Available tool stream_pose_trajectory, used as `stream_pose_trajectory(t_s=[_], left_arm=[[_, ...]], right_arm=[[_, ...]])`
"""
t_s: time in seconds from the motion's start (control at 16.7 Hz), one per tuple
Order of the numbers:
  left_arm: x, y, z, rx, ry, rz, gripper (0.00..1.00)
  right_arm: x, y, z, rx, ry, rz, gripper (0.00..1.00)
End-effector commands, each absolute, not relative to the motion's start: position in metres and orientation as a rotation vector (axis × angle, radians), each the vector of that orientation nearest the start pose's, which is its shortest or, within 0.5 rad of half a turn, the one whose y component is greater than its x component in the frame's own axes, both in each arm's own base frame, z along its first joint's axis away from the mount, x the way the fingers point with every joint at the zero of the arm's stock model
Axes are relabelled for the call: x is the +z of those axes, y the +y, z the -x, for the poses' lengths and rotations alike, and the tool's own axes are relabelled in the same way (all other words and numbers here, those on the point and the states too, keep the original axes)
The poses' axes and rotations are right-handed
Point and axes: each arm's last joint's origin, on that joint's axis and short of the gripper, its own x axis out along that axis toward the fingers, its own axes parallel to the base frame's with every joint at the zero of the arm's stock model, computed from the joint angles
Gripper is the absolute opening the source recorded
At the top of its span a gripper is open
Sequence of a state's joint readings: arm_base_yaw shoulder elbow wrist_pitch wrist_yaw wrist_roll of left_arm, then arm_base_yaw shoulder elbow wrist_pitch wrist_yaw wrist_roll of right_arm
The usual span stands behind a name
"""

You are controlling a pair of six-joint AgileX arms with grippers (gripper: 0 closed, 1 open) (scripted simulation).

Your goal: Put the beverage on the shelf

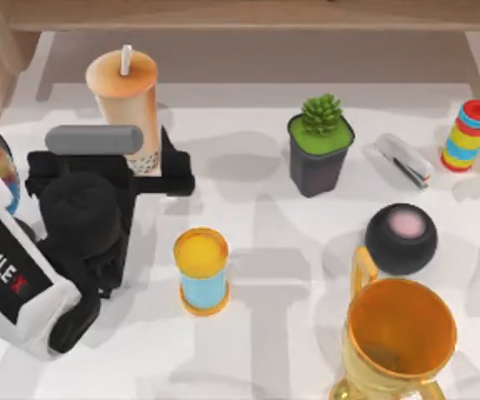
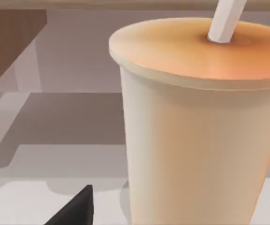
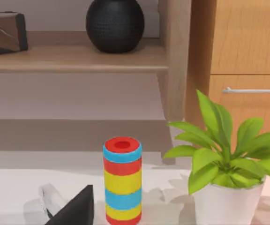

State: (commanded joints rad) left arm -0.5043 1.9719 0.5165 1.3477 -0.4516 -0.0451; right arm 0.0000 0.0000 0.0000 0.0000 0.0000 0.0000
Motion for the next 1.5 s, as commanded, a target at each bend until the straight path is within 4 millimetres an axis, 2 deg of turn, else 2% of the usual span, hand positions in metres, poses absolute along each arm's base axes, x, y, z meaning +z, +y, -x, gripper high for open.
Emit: stream_pose_trajectory(t_s=[0.36,0.48,0.66,1.44,1.5], left_arm=[[0.091,-0.139,-0.341,-0.027,0.094,0.011,1.00],[0.089,-0.137,-0.348,-0.027,0.099,0.009,1.00],[0.089,-0.137,-0.348,-0.027,0.099,0.009,1.00],[0.089,-0.137,-0.348,-0.027,0.099,0.009,0.02],[0.089,-0.137,-0.348,-0.027,0.099,0.009,0.00]], right_arm=[[0.160,-0.001,-0.106,0.000,0.000,0.000,1.00],[0.160,-0.001,-0.106,0.000,0.000,0.000,1.00],[0.160,-0.001,-0.106,0.000,0.000,0.000,1.00],[0.160,-0.001,-0.106,0.000,0.000,0.000,1.00],[0.160,-0.001,-0.106,0.000,0.000,0.000,1.00]])
